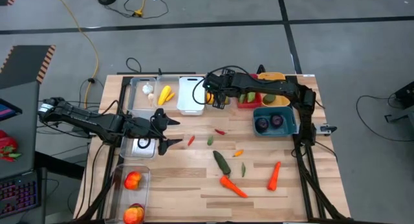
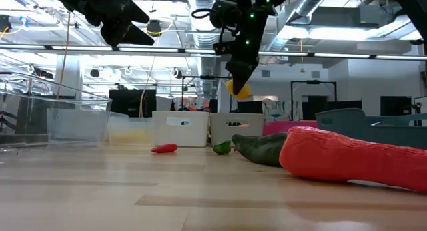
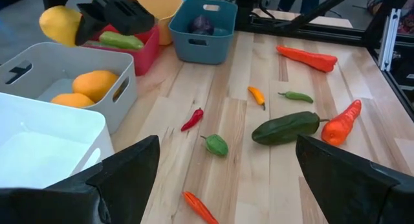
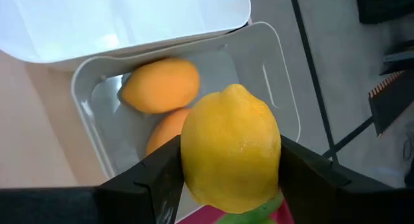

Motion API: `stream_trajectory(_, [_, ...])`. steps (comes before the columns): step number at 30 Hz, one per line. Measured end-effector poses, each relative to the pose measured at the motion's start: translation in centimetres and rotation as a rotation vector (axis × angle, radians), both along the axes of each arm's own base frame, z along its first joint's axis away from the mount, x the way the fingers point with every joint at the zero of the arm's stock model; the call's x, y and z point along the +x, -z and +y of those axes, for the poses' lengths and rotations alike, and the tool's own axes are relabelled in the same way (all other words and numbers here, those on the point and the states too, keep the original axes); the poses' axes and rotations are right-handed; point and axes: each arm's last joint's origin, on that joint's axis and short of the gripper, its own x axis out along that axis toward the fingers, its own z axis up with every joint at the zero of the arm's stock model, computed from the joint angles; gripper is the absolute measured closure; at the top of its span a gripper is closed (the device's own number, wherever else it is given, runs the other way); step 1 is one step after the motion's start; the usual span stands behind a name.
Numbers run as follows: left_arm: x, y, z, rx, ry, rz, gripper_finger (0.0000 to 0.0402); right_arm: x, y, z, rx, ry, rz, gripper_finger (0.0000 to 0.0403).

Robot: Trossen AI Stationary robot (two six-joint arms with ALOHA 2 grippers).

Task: Sort produce into baskets
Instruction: Put the lemon into the gray bin, then put the bottom left green chili pepper into the white bin

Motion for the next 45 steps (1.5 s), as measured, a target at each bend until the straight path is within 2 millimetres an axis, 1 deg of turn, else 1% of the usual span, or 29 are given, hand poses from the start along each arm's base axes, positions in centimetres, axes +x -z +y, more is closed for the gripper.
stream_trajectory(20, [0.0,0.0,0.0,0.0,0.001,0.0,0.0052,0.0,0.0,0.0,-0.002,-0.004,0.007,0.0149])
stream_trajectory(25, [0.0,0.0,0.0,0.0,0.001,0.0,0.0052,0.0,0.0,0.0,-0.002,-0.004,0.007,0.0128])
stream_trajectory(31, [0.0,0.0,0.0,-0.001,0.001,0.0,0.0052,0.0,0.0,0.0,-0.003,-0.004,0.007,0.0092])
stream_trajectory(35, [0.0,-0.1,0.0,-0.05,-0.027,-0.019,0.0052,-0.3,0.1,0.0,-0.003,0.006,0.03,0.0082])
stream_trajectory(37, [0.1,-0.3,0.1,-0.072,-0.062,-0.031,0.0052,-0.6,-0.4,0.2,0.009,0.022,0.047,0.0081])
stream_trajectory(39, [0.1,-0.6,0.1,-0.082,-0.096,-0.047,0.0052,-0.7,-1.2,0.5,0.008,0.02,0.034,0.0082])
stream_trajectory(42, [0.1,-1.0,0.2,-0.079,-0.116,-0.06,0.0052,-1.4,-3.2,1.4,-0.005,-0.001,-0.004,0.0082])
stream_trajectory(45, [0.3,-1.5,0.2,-0.079,-0.122,-0.072,0.0052,-2.5,-5.7,2.8,-0.022,-0.028,-0.065,0.0082])
